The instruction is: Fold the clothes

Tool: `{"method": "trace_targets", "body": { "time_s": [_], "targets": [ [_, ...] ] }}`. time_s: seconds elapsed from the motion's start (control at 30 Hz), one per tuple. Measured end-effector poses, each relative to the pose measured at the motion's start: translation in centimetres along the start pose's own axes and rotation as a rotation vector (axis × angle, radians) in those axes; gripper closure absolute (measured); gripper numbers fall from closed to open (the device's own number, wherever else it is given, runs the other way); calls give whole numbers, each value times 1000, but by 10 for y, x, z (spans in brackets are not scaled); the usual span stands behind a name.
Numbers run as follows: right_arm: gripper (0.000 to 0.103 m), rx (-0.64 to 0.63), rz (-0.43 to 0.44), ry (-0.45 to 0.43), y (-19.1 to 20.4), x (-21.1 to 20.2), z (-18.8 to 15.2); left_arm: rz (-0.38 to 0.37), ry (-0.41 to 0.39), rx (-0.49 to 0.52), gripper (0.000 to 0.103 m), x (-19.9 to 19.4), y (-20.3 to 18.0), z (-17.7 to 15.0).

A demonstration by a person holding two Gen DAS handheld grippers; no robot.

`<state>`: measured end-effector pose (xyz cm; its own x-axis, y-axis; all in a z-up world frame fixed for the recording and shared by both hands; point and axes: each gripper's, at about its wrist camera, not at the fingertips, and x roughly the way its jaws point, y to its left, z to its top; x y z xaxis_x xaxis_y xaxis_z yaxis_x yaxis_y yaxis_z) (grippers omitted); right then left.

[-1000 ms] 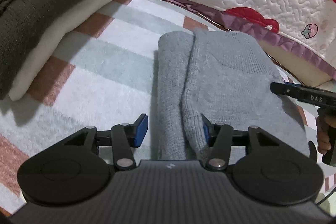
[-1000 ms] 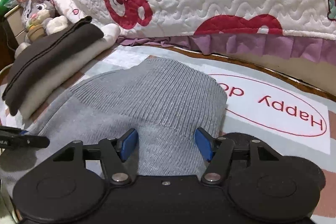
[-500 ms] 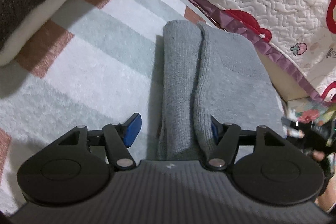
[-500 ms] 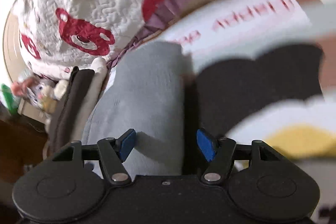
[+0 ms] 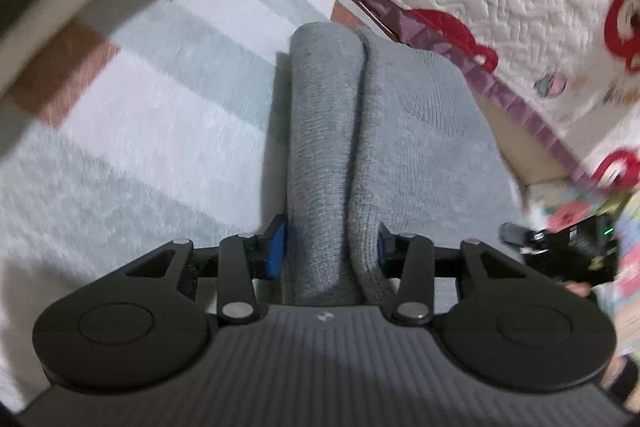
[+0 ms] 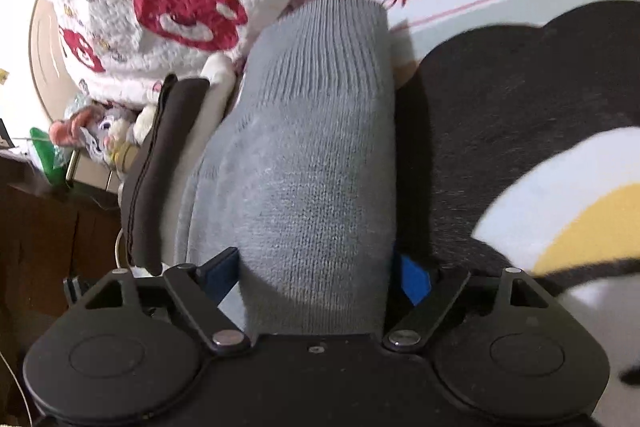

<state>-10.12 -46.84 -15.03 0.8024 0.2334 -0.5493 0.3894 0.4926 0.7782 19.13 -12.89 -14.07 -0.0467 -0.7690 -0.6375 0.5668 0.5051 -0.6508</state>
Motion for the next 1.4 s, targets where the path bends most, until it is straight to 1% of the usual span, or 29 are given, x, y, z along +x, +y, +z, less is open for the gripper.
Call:
{"method": "trace_targets", "body": {
  "time_s": [0.07, 0.13, 0.17, 0.2, 0.23, 0.27, 0.3, 0.33, 0.37, 0.43, 0.47, 0.5, 0.57, 0.6, 0.67, 0.7, 0.73, 0.77, 0.83, 0.9, 0.93, 0.97, 1.0, 1.07, 1.1, 1.2, 1.27, 1.37, 1.4],
  "targets": [
    [12, -30, -11, -9, 5, 2, 2, -28, -1, -24, 59, 3, 5, 1],
    [12, -60, -21, -18, 10, 5, 3, -55, -2, -48, 56, 6, 11, 1],
    [13, -75, -27, -23, 12, 6, 4, -69, -2, -60, 55, 7, 13, 1],
    [15, -90, -32, -28, 14, 7, 5, -83, -2, -72, 55, 8, 16, 2],
    [23, -105, -37, -32, 17, 8, 5, -85, -5, -71, 55, 9, 16, 1],
    [30, -120, -43, -37, 19, 9, 6, -78, -9, -59, 56, 10, 14, 0],
    [34, -135, -48, -41, 22, 10, 7, -71, -13, -47, 61, 10, 11, -1],
    [38, -172, -64, -58, 31, 7, 4, -54, -25, -12, 65, 10, 5, -2],
    [40, -218, -83, -80, 42, 2, -1, -26, -44, 45, 67, 8, -4, -5],
    [43, -310, -123, -123, 65, -7, -10, 29, -82, 158, 71, 5, -23, -9],
    [44, -356, -142, -145, 77, -12, -15, 43, -97, 204, 71, 4, -32, -12],
    [45, -402, -162, -167, 88, -16, -19, 36, -104, 230, 71, 3, -39, -14],
    [45, -431, -212, -185, 97, -25, -26, 2, -86, 226, 72, 5, -44, -15],
    [45, -440, -239, -191, 100, -29, -28, -1, -74, 223, 72, 8, -45, -15],
    [45, -406, -273, -183, 89, -33, -28, 3, -52, 215, 70, 13, -45, -14],
    [45, -385, -288, -177, 82, -34, -28, 17, -41, 209, 67, 17, -44, -14],
    [45, -342, -287, -174, 71, -34, -27, 17, -29, 182, 62, 19, -40, -13],
    [45, -292, -275, -175, 59, -34, -26, 3, -16, 136, 60, 20, -34, -11],
    [44, -222, -237, -185, 46, -34, -23, -21, 8, 58, 53, 22, -23, -7],
    [42, -204, -209, -182, 43, -31, -21, -27, 32, 28, 53, 19, -17, -10],
    [40, -197, -199, -172, 41, -31, -19, -15, 43, 24, 49, 13, -16, -12],
    [39, -189, -190, -160, 39, -31, -16, -4, 51, 42, 46, 9, -17, -15],
    [39, -181, -181, -148, 37, -30, -13, 4, 56, 80, 42, 7, -19, -19],
    [39, -178, -172, -119, 35, -32, -10, -2, 65, 119, 41, 8, -20, -20],
    [38, -183, -171, -104, 36, -33, -10, -15, 66, 108, 41, 9, -17, -19],
    [35, -182, -165, -71, 35, -34, -9, -74, 51, 9, 41, 12, -7, -16],
    [31, -150, -157, -67, 28, -33, -10, -100, 18, -87, 40, 12, 1, -18],
    [28, -42, -144, -86, 10, -32, -16, -154, 14, -269, 41, 16, 7, -27],
    [28, -4, -129, -89, 5, -34, -18, -158, 15, -286, 42, 17, 7, -28]
  ]
}}
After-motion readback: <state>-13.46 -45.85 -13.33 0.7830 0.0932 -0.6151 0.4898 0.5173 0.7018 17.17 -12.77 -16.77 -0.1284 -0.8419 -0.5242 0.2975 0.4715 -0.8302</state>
